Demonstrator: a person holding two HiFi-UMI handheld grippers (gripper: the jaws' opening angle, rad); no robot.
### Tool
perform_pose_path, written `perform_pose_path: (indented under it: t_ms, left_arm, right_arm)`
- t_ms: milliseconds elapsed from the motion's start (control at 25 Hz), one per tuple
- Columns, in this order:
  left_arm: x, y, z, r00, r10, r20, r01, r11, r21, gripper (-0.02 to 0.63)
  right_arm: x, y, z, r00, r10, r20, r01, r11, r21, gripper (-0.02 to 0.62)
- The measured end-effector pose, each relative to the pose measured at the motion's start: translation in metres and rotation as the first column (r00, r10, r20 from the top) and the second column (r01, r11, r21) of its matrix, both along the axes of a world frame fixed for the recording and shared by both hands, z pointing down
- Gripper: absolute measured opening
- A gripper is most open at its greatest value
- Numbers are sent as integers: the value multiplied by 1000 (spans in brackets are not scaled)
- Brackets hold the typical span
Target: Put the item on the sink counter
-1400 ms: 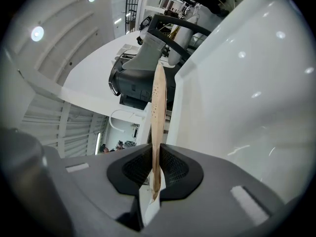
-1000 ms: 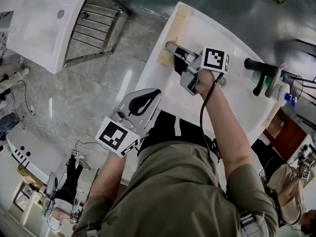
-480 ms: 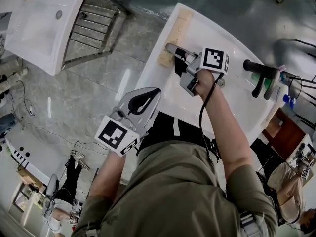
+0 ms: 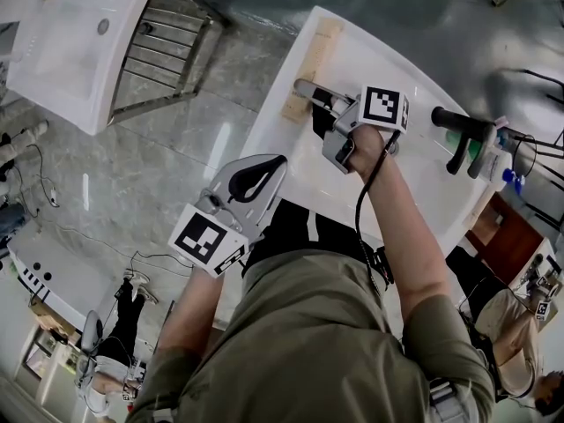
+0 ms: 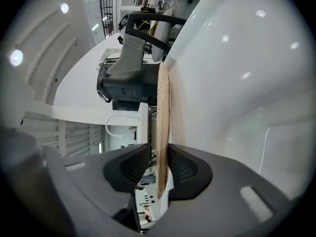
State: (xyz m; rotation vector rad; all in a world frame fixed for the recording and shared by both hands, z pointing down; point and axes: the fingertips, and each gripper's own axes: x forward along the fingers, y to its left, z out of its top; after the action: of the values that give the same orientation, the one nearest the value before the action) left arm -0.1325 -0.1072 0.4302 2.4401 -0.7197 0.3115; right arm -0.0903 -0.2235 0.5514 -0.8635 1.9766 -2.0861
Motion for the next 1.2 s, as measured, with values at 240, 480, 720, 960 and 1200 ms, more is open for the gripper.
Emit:
perform_pose_path:
  t_ms: [240, 480, 720, 960, 1200]
  left_arm:
    - [2, 1, -3, 1000, 0, -3, 0, 1000, 8, 6]
    - [2, 3, -6, 1000, -3, -2, 3, 1000, 13, 6]
    - [4, 3, -10, 1000, -2, -7, 2, 1000, 21, 6]
    - [5, 6, -13, 1000, 0, -9, 0, 1000, 30, 6]
    - [5, 8, -17, 1000, 4, -10, -3, 999, 38, 6]
  right_arm:
    - [3, 0, -1, 1000, 11, -22, -11, 1000, -5, 114]
    - [2, 2, -1, 999, 16, -50, -17, 1000, -26, 140]
    - [0, 4, -10, 999, 7, -52, -8, 1000, -20, 193]
    - [1, 4, -18, 998, 10, -65, -9, 1000, 15, 235]
    - [12, 8, -16, 996, 36, -82, -36, 999, 4, 235]
